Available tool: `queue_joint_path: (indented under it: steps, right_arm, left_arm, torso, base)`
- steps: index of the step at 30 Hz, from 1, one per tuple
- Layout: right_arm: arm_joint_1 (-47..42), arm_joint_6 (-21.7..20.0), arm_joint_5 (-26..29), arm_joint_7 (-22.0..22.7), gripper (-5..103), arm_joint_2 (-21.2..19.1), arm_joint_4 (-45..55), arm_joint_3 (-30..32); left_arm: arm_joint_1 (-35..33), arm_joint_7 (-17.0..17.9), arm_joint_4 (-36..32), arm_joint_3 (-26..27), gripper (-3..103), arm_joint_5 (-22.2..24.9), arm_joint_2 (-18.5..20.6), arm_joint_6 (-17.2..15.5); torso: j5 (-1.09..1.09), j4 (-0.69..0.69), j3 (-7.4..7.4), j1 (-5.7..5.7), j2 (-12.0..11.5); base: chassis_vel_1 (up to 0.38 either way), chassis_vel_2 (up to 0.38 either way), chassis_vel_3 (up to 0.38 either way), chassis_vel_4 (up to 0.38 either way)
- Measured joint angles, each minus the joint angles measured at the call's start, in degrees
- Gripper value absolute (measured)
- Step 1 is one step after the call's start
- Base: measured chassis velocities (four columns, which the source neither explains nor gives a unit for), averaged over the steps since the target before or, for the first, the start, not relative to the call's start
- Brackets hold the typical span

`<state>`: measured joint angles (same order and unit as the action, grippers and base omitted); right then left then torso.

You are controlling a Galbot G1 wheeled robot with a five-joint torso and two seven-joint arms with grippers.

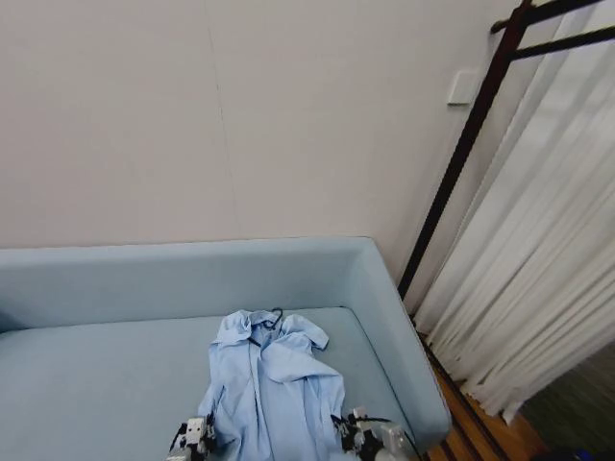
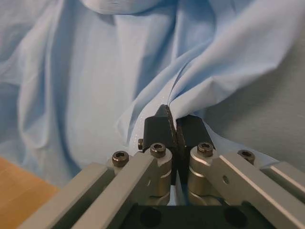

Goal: Pick up the clothes from the sofa and hang them on the clothes hanger.

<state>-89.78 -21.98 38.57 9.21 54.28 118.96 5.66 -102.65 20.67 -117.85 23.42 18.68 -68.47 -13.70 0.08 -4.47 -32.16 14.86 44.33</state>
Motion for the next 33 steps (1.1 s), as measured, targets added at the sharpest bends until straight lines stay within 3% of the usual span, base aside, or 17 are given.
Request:
queue_joint_path:
  steps: [9, 14, 26, 33]
  right_arm:
    - [1.4, -0.4, -3.4, 0.9, 0, -1.8, 5.8, -8.8]
    - [2.2, -1.4, -4.8, -0.8, 0, -2.6, 7.1, -11.4]
    - [4.4, -2.3, -6.5, -7.1, 0, -3.5, 5.8, -14.3]
    - [7.1, -1.1, -7.3, -9.1, 0, -3.5, 4.6, -18.5]
  left_arm:
    - [-5.2, 2.6, -8.5, -0.5, 0, -5.8, -0.9, -1.7]
    - [-7.9, 3.4, -11.0, -1.2, 0, -7.7, -1.3, -2.5]
    - [-9.2, 4.3, -11.1, -2.5, 0, -7.6, -1.1, -5.8]
    - [-8.8, 2.8, -11.0, -2.6, 0, -5.8, -0.4, -6.3]
  torso:
    - [0.01, 0.00, 0.00, 0.00, 0.0]
    - [0.01, 0.01, 0.00, 0.00, 0.0]
    - [0.00, 0.00, 0.00, 0.00, 0.0]
    - [0.01, 0.01, 0.00, 0.00, 0.0]
  base:
    - [0.000, 0.000, 0.000, 0.000]
    - [0.000, 0.000, 0.000, 0.000]
    - [0.000, 0.000, 0.000, 0.000]
    - [0.000, 0.000, 0.000, 0.000]
